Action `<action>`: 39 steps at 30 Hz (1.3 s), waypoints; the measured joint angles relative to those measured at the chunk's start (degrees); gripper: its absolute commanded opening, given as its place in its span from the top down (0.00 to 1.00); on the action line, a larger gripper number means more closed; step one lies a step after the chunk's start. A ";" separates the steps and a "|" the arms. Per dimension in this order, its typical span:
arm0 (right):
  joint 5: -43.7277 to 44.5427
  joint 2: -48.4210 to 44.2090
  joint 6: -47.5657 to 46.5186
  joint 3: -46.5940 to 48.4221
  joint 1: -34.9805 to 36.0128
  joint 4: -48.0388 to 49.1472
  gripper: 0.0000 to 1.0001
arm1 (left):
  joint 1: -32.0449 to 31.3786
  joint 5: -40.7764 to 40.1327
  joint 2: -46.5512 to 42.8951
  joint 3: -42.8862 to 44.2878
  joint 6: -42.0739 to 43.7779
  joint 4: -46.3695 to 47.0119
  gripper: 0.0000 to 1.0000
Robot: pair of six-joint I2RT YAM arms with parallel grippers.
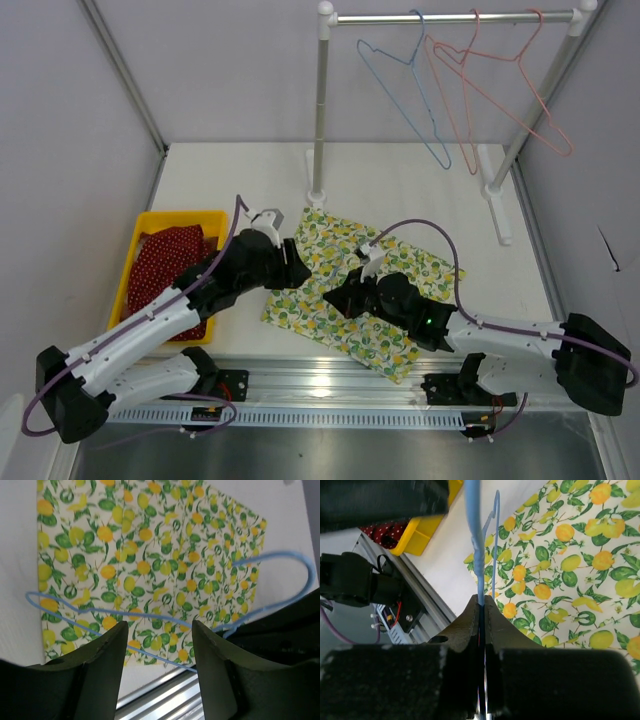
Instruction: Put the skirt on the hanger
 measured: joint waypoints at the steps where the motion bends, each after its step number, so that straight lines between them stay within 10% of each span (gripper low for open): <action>1: 0.02 1.40 0.87 -1.14 0.00 2.64 1.00 | -0.98 -0.13 -0.61 -1.57 -1.03 -0.15 0.43; 18: -5.01 15.85 15.56 -9.42 0.35 32.28 1.00 | -10.27 -12.28 -0.98 -10.60 -18.73 -6.43 0.44; 39: -6.58 29.14 18.12 -12.24 2.12 44.17 1.00 | -9.20 -20.85 5.53 -14.29 -27.12 -13.55 0.44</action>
